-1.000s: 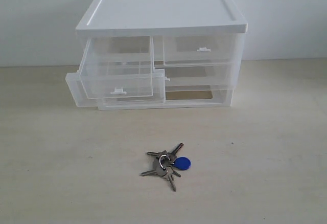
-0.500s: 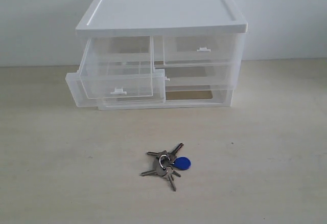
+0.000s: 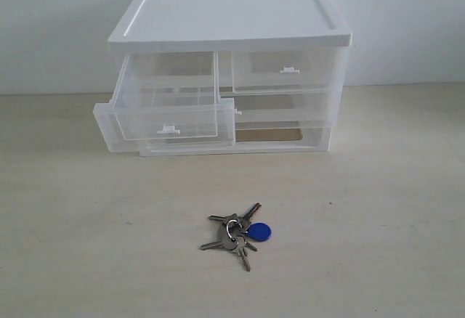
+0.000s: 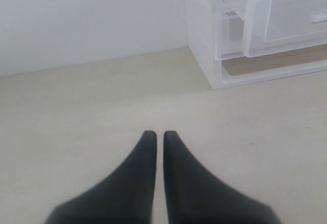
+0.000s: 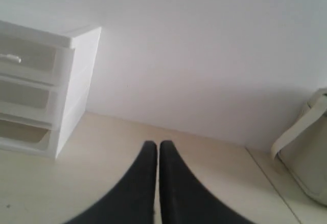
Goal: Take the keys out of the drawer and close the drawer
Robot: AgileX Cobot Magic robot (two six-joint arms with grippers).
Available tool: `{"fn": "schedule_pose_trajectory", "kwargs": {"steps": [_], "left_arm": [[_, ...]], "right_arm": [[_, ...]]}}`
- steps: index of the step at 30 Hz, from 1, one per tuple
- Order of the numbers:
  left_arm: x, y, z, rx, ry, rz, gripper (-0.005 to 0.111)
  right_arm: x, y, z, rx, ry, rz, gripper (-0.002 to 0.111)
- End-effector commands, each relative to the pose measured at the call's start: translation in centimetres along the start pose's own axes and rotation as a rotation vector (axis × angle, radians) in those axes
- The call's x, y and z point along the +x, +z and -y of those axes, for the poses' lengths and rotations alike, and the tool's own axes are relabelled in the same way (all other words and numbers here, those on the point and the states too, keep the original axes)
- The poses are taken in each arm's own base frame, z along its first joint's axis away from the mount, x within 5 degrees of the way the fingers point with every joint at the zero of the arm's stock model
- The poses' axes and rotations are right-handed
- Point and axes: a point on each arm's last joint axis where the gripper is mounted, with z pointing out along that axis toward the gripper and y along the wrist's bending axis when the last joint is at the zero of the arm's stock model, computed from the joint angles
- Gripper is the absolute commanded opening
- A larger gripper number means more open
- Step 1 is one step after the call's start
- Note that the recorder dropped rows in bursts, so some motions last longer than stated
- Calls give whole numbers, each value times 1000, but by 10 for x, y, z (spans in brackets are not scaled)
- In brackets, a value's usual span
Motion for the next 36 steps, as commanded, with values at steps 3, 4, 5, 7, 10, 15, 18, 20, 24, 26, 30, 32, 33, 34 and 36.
{"fn": "schedule_pose_trajectory", "kwargs": {"steps": [3, 4, 5, 7, 10, 15, 18, 20, 24, 26, 30, 32, 33, 34, 36], "left_arm": [[1, 0, 0, 4, -7, -2, 4], [1, 0, 0, 4, -7, -2, 4], [1, 0, 0, 4, -7, -2, 4], [1, 0, 0, 4, -7, -2, 4], [1, 0, 0, 4, -7, -2, 4], [1, 0, 0, 4, -7, -2, 4], [1, 0, 0, 4, -7, -2, 4], [1, 0, 0, 4, -7, -2, 4], [1, 0, 0, 4, -7, -2, 4], [1, 0, 0, 4, -7, -2, 4], [1, 0, 0, 4, -7, -2, 4], [1, 0, 0, 4, -7, -2, 4], [1, 0, 0, 4, -7, -2, 4], [1, 0, 0, 4, -7, -2, 4], [1, 0, 0, 4, -7, -2, 4]], "right_arm": [[14, -1, -1, 4, 100, -135, 0], [16, -2, -1, 3, 110, -167, 0], [19, -2, -2, 3, 129, -199, 0], [22, -3, -2, 3, 147, -235, 0], [27, -4, -3, 1, 158, -286, 0], [29, -5, -3, 6, 194, -310, 0], [29, -5, -3, 7, 199, -309, 0], [30, -5, -3, 6, 199, -316, 0], [30, -5, -3, 6, 199, -316, 0], [30, -5, -3, 6, 199, -316, 0], [30, -5, -3, 6, 199, -316, 0], [30, -5, -3, 6, 199, -316, 0], [30, -5, -3, 6, 199, -316, 0], [30, -5, -3, 6, 199, -316, 0], [30, -5, -3, 6, 199, -316, 0]]}}
